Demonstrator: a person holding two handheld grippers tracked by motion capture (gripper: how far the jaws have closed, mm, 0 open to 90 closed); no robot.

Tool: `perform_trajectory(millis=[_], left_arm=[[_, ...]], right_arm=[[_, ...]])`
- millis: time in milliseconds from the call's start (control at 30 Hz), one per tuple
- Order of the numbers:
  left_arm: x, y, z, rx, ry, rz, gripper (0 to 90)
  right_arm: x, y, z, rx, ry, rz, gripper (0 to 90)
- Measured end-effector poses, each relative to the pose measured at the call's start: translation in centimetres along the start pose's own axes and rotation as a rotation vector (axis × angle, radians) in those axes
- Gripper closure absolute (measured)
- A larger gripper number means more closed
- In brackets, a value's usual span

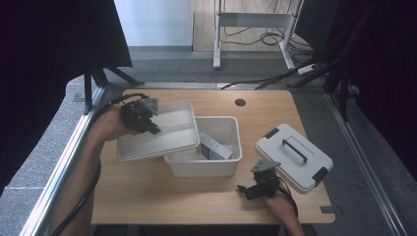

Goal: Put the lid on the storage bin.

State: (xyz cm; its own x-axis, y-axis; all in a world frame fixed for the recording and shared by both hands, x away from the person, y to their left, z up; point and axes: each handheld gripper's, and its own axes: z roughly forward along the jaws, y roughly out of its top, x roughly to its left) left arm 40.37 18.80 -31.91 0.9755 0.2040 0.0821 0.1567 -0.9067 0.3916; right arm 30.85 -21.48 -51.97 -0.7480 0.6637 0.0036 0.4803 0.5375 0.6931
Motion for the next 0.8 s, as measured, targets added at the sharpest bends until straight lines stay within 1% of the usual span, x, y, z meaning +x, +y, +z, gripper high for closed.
perform_trajectory(millis=[33,133,233,267,400,633,800], left_arm=[[0.0,0.6,0.4,-0.001,-0.004,0.017,88.9],[-0.1,2.0,1.4,-0.01,-0.017,0.038,88.9],[-0.1,3.6,2.5,-0.013,-0.029,0.066,88.9],[-0.1,4.1,2.8,-0.006,-0.032,0.082,88.9],[-0.1,6.3,4.3,-0.006,-0.029,0.12,88.9],[-0.3,8.9,6.9,-0.001,-0.047,0.166,88.9],[-0.3,9.6,8.3,0.001,-0.061,0.175,88.8]], right_arm=[[0.0,0.0,0.0,0.0,0.0,0.0,0.0],[0.0,0.0,0.0,0.0,0.0,0.0,0.0],[0.0,0.0,0.0,-0.001,-0.001,-0.002,0.0],[0.0,0.0,0.0,-0.001,-0.001,-0.001,0.0],[0.0,0.0,0.0,-0.001,-0.001,-0.002,0.0],[0.0,0.0,0.0,0.0,0.0,0.001,0.0],[0.0,0.0,0.0,0.0,0.0,0.0,0.0]])
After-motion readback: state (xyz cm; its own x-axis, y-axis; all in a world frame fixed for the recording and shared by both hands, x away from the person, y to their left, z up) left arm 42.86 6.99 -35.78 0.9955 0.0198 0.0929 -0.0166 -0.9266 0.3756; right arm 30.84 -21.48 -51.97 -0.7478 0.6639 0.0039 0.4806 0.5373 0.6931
